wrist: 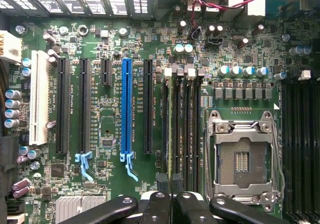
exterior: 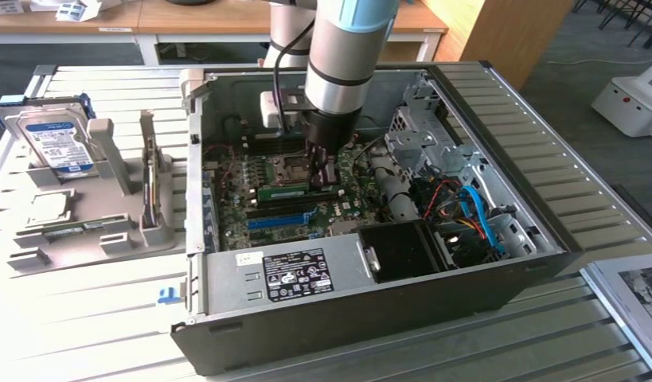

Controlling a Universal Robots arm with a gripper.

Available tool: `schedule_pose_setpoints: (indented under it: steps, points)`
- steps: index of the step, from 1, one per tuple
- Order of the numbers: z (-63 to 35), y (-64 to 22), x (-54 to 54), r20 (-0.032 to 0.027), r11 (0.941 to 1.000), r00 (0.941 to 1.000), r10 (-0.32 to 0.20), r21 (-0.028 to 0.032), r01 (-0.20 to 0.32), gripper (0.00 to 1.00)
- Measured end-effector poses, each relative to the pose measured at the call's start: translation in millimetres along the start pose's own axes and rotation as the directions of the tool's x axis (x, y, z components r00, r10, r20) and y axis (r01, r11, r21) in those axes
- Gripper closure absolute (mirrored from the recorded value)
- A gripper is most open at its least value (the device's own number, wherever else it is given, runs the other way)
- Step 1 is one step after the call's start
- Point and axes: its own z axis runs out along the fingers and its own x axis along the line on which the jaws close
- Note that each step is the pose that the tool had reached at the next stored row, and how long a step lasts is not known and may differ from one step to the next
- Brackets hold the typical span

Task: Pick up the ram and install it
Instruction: 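Insert the ram into the slot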

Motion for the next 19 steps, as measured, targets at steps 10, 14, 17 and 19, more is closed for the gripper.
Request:
schedule_pose_setpoints:
  steps: [10,14,17,19]
  points:
    - [-0.8,0.1,0.0,-0.0004,1.0000,1.0000,-0.002,-0.0001,0.002,0.88]
    - [-0.8,0.1,0.0,-0.0007,1.0000,1.0000,-0.005,-0.0003,0.005,0.88]
    - [-0.8,0.0,0.0,-0.0007,1.0000,1.0000,-0.008,-0.0004,0.008,0.88]
    - [-0.8,0.0,0.0,-0.0008,1.0000,1.0000,-0.009,-0.0005,0.009,0.88]
